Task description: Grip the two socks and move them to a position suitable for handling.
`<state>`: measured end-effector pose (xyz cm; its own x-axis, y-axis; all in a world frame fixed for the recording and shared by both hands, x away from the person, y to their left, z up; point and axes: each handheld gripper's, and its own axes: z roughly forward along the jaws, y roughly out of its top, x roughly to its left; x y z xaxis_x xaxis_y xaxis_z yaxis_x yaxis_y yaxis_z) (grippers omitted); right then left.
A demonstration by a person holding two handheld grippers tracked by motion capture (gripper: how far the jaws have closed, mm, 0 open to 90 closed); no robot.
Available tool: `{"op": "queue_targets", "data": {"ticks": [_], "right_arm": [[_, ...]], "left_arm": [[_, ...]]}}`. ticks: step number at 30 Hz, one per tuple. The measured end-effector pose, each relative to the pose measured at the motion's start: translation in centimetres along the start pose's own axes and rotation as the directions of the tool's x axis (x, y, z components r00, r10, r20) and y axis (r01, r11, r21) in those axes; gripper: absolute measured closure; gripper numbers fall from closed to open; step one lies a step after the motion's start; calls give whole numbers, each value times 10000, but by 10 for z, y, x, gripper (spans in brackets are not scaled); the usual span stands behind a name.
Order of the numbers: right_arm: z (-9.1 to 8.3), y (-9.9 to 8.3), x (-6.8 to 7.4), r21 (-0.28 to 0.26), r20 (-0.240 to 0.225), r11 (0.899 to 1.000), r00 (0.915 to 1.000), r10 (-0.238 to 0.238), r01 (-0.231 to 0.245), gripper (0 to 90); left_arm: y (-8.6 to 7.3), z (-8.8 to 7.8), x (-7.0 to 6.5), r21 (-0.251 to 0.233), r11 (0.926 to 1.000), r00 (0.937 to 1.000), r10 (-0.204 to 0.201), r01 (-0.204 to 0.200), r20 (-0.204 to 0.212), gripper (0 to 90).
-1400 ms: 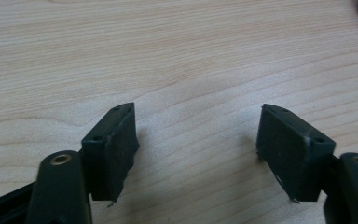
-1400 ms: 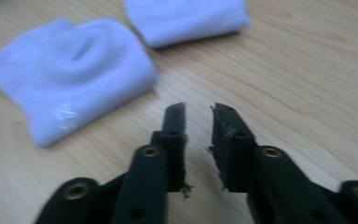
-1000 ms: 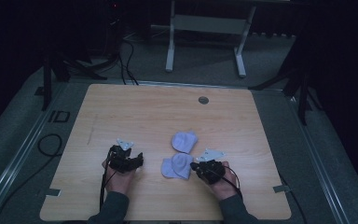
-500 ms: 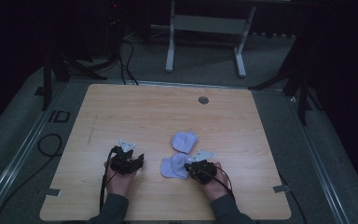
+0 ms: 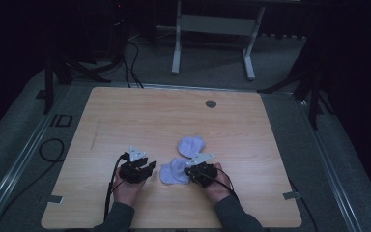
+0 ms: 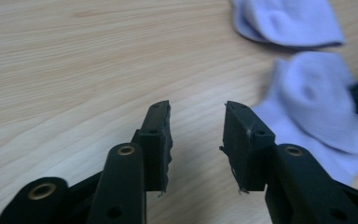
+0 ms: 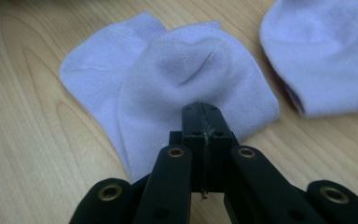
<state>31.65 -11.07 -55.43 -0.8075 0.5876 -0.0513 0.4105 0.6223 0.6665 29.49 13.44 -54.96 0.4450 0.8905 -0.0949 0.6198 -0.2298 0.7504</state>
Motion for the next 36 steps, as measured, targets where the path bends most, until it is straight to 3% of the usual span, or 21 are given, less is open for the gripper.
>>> {"op": "queue_targets", "data": {"ticks": [4,9,10,13,16,19,24,28,36], "right_arm": [[4,5,1,113,131,9986,9986,-514,513,898],[5,8,0,181,69,9980,9981,-605,603,898],[6,9,0,171,72,9976,9978,-667,665,898],[7,9,0,99,84,9980,9980,-627,627,898],[7,9,-2,59,26,9980,9980,-636,636,898],[8,10,-3,123,-54,9984,9984,-560,560,897],[7,16,-2,431,127,9972,9980,-614,608,860],[2,23,2,201,291,9985,9983,-514,508,846],[-3,37,9,-181,113,9981,9982,-590,592,854]], "left_arm": [[-1,5,-9,39,9994,9986,345,-347,391,654],[-2,10,-16,123,9982,9933,566,-581,1007,695],[-3,14,-20,261,9967,9883,731,-773,1341,701],[-4,16,-23,349,9948,9849,893,-955,1481,727],[-5,19,-26,420,9922,9856,1110,-1172,1279,834],[-5,18,-22,555,9953,9895,719,-794,1258,883],[-5,18,-25,545,9939,9903,893,-955,1063,888],[-6,18,-25,493,9956,9914,745,-802,1079,887],[-7,18,-24,469,9960,9914,708,-763,1098,887]]}}
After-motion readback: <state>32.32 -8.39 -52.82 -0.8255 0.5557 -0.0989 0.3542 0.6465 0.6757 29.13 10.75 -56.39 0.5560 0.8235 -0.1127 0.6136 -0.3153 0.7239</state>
